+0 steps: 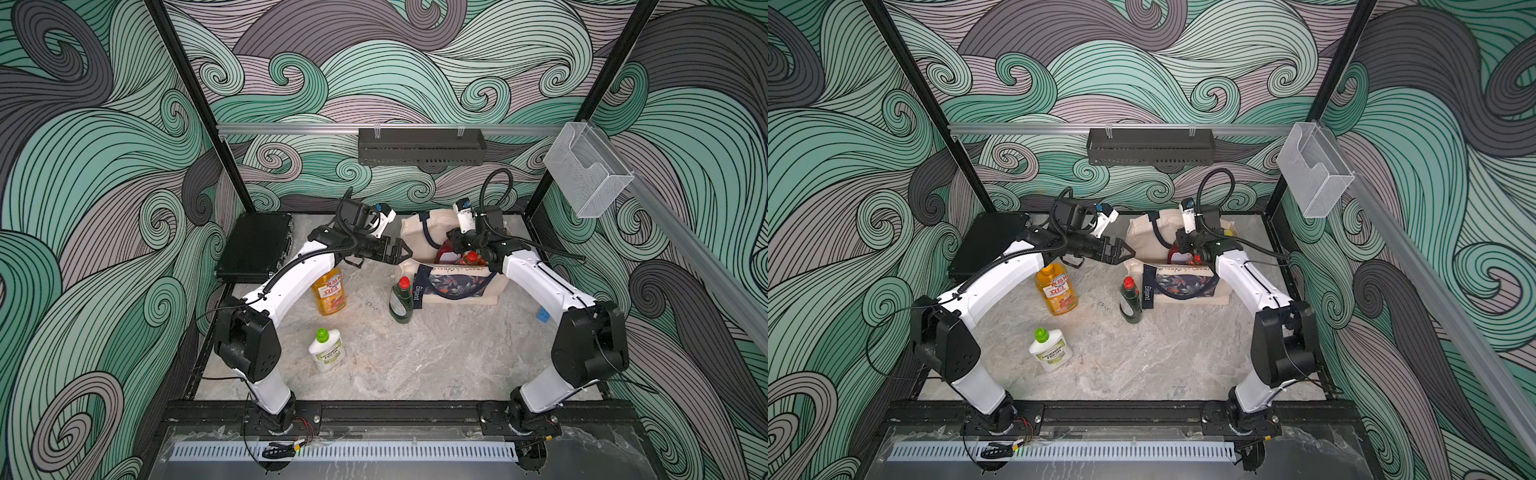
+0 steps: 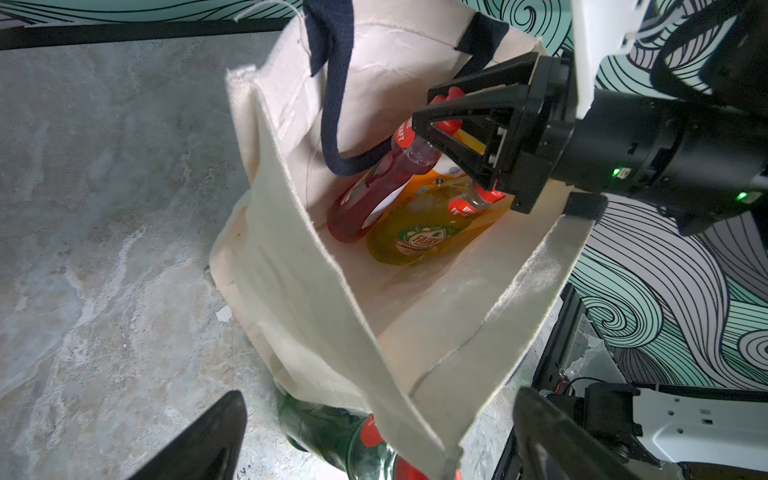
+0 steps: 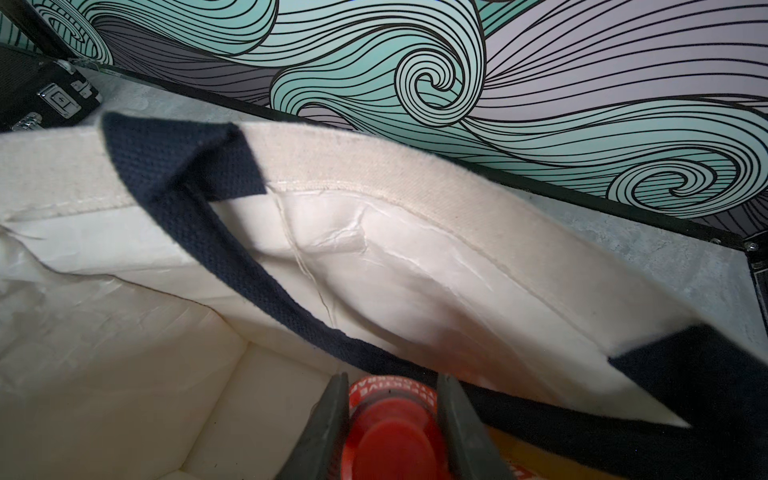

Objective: Pack dish soap into the shopping bag
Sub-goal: Place the bottle of dish soap in the shopping bag.

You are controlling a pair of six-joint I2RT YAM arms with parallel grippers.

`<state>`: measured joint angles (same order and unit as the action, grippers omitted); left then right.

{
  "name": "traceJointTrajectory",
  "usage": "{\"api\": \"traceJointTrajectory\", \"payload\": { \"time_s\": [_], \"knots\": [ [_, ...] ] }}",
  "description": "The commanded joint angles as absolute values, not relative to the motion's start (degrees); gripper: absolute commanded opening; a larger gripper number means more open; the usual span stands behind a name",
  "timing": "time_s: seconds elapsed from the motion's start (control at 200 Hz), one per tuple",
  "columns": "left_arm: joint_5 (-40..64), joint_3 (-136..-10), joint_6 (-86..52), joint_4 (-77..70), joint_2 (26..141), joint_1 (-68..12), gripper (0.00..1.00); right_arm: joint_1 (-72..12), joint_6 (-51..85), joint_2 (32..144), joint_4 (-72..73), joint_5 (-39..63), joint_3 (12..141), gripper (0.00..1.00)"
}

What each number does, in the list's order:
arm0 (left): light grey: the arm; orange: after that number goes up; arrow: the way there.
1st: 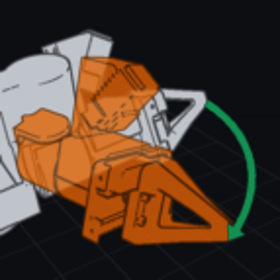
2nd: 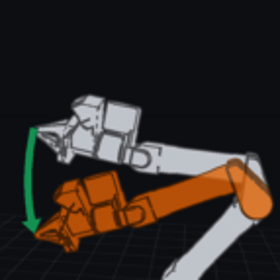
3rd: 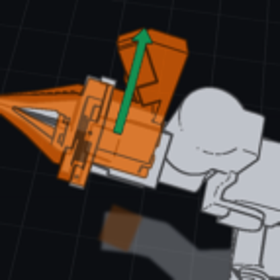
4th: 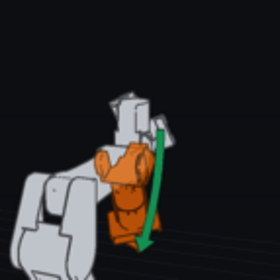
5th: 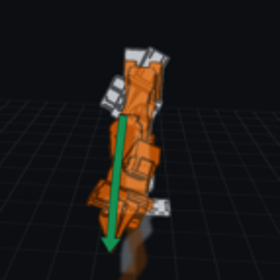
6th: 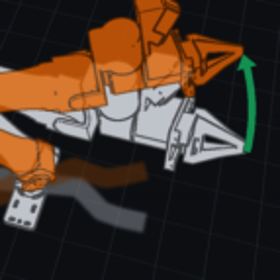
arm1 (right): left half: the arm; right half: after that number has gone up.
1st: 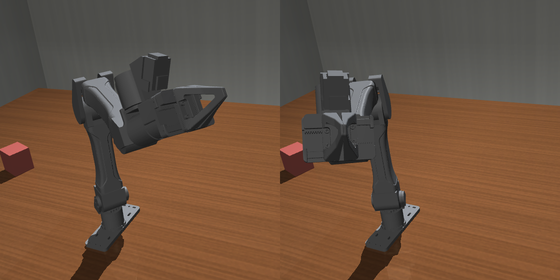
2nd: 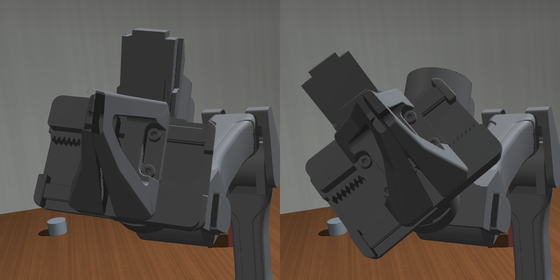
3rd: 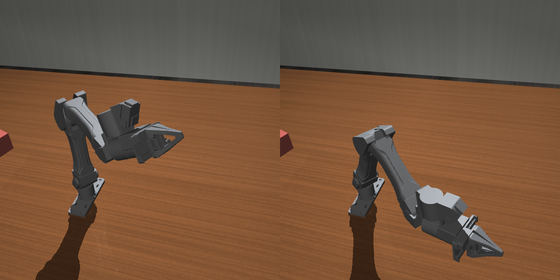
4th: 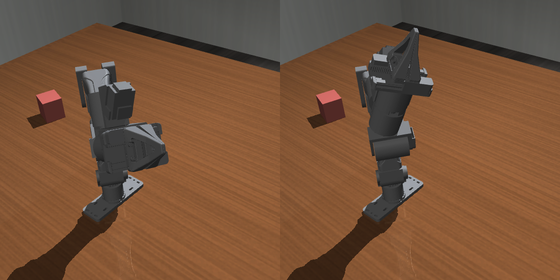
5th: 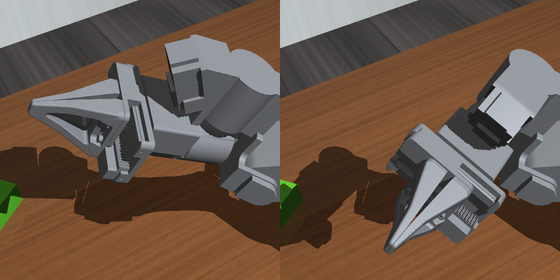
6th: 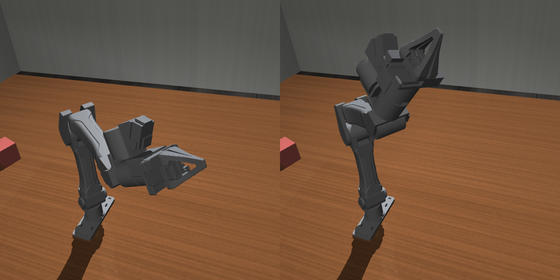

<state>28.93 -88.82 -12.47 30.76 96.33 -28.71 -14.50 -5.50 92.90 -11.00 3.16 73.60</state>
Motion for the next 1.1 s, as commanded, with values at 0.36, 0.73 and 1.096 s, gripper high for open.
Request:
{"api": "traceJointTrajectory", "payload": {
  "time_s": [0.36, 0.73, 1.096],
  "knots": [
    [29.4, -87.0, -11.0, 29.6, 93.5, -29.1, 0.99, -13.7, -6.5, 92.1, -9.8, -0.9, 78.3, 0.51],
    [28.9, -86.5, -10.7, 29.8, 92.4, -29.1, 0.99, -13.8, -6.7, 91.0, -11.4, -0.6, 79.9, 0.56],
    [28.8, -86.8, -10.7, 30.3, 90.6, -28.3, 0.99, -13.9, -6.5, 86.7, -16.3, 0.8, 81.5, 0.62]
  ]
}}
